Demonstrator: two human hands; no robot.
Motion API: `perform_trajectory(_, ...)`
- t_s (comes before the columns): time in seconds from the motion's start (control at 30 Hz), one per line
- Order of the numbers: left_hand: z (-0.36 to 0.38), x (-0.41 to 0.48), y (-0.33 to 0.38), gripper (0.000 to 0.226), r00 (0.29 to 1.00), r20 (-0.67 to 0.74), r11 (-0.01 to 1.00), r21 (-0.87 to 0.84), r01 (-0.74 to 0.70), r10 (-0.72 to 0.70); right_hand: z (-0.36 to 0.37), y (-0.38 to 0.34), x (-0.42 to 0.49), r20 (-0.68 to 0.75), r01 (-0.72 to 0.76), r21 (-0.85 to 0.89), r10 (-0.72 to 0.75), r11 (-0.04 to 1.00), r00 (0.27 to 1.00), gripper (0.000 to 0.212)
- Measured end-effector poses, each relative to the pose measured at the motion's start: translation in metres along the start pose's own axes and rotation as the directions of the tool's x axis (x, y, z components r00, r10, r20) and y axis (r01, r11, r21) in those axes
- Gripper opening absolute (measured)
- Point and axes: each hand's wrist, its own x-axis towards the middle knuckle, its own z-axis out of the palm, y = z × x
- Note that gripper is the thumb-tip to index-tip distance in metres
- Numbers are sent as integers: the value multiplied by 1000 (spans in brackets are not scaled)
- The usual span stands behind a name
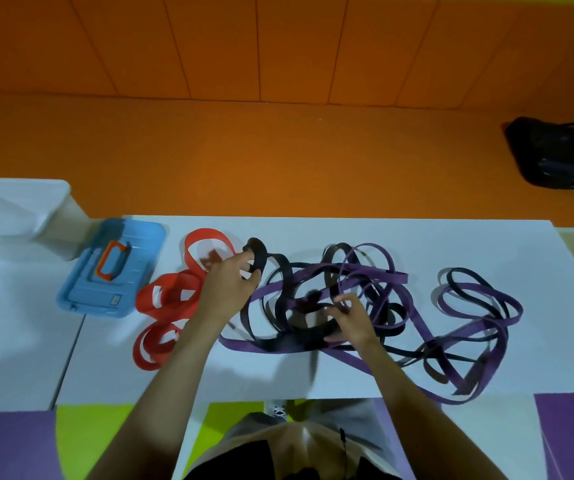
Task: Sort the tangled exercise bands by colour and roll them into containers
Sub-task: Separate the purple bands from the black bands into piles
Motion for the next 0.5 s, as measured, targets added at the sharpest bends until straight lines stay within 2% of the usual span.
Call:
perform_trajectory(0.07, 3, 4, 10, 32, 998, 49, 999, -22, -46, 47, -7, -25, -8, 72, 5, 185, -18, 983, 997, 31)
perform_trajectory(0.17, 10, 13, 30, 35, 983, 141, 993, -38, -111, 115, -15, -56, -10, 214, 30, 299, -98, 954, 972, 26)
perform_trajectory(0.23, 18, 20, 42, 23, 954, 221, 978, -14, -206, 204, -14, -72, -9, 276, 16, 391, -134, 920, 952, 32)
perform_trajectory(0.27, 21, 23, 47, 20, 935, 260, 969, -10, -248, 242, -13, -78, -7, 295, 12, 405, -143, 914, 945, 39)
perform_trajectory(0.4, 29, 33, 65, 33, 866, 404, 935, 66, -350, 295, -10, -97, -11, 302, -15, 368, -104, 930, 948, 69)
perform_trajectory(0.5, 35, 36, 72, 31, 764, 546, 895, 55, -442, 344, -13, -102, -17, 306, 15, 282, -105, 959, 946, 55)
